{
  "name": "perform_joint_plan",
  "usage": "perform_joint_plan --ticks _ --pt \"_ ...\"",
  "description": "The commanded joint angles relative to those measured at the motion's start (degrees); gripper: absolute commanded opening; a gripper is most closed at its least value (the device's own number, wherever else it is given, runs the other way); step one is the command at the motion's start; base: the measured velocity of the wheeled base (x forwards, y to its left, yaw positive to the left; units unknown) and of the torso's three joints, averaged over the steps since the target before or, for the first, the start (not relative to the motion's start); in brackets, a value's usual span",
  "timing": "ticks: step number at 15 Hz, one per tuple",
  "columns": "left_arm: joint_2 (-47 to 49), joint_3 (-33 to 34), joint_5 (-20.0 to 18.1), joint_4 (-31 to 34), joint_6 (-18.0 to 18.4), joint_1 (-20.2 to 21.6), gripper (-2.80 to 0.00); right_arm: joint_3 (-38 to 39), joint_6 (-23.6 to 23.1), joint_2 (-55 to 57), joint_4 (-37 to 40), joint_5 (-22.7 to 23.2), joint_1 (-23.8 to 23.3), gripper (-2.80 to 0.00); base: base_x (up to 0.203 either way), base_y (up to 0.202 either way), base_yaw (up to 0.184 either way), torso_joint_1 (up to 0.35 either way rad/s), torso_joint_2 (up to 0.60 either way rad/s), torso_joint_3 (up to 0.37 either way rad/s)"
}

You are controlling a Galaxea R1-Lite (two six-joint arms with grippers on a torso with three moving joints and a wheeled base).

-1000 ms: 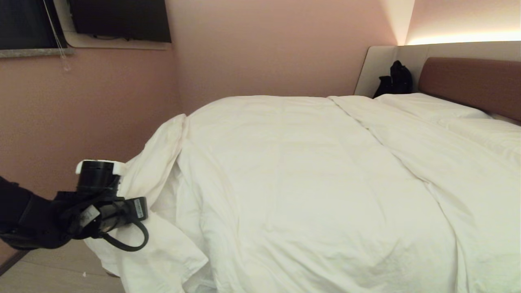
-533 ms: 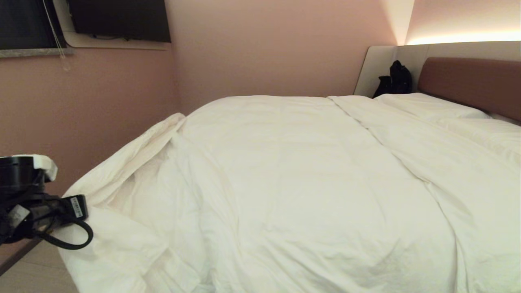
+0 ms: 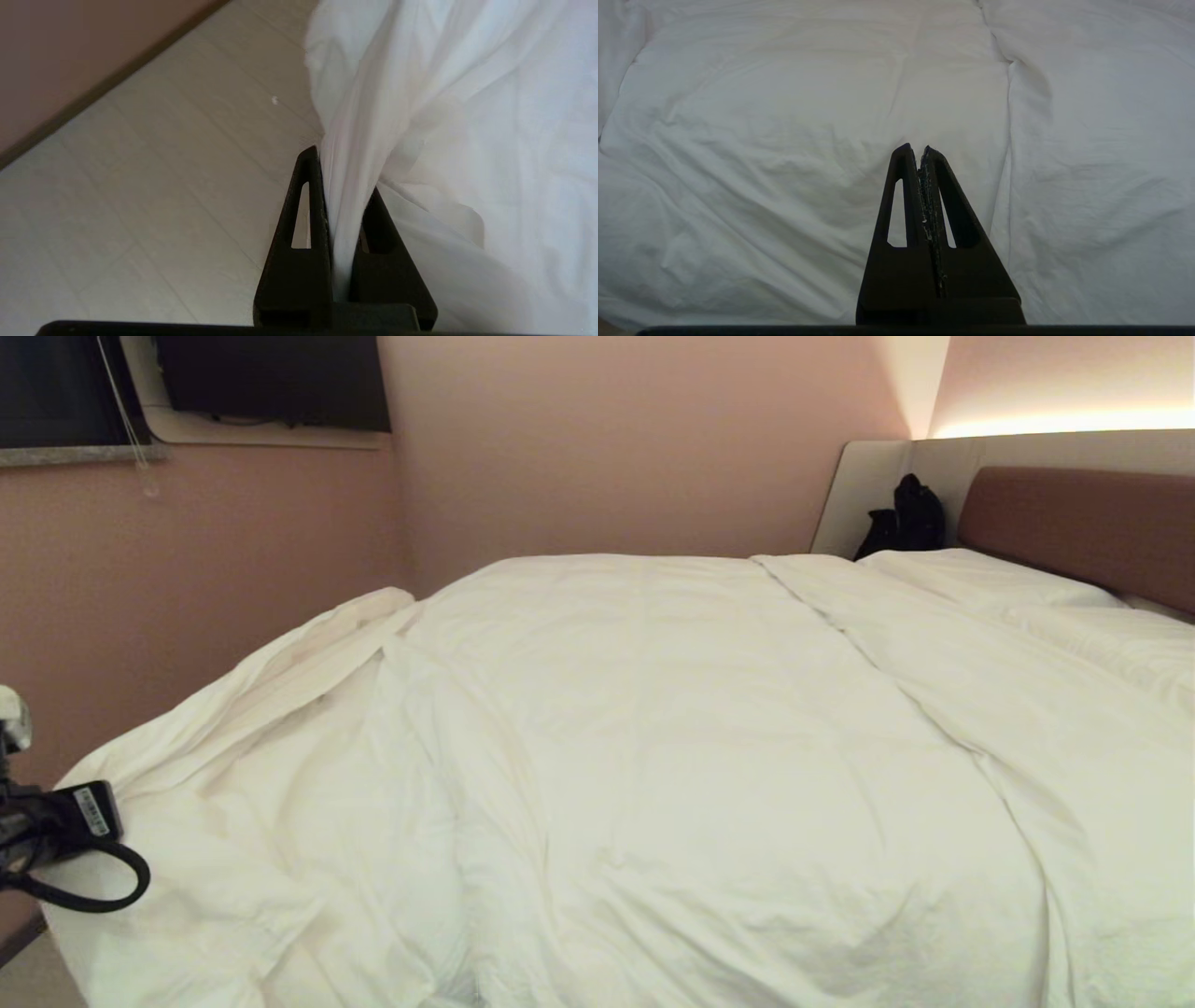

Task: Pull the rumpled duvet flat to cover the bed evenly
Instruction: Flatten the corners of the folded blanket

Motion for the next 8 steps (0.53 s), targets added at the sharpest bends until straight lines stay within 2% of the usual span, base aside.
perform_joint_plan --ticks 1,3,8 --pt "-1.3 0.0 0.5 -0.5 0.5 1.9 -2.8 0.0 0.0 0.0 0.0 0.0 0.0 -2.8 0.0 0.0 0.0 0.0 0.0 0.0" --pt "-2.0 -0.5 0.5 -0.8 1.2 6.5 -2.8 0.0 0.0 0.1 0.0 0.0 0.1 -2.8 0.0 0.0 0.0 0.0 0.0 0.0" --pt "-3.0 -1.6 0.5 -1.0 1.1 9.9 -2.8 0.0 0.0 0.1 0.0 0.0 0.0 -2.8 0.0 0.0 0.0 0.0 0.0 0.0"
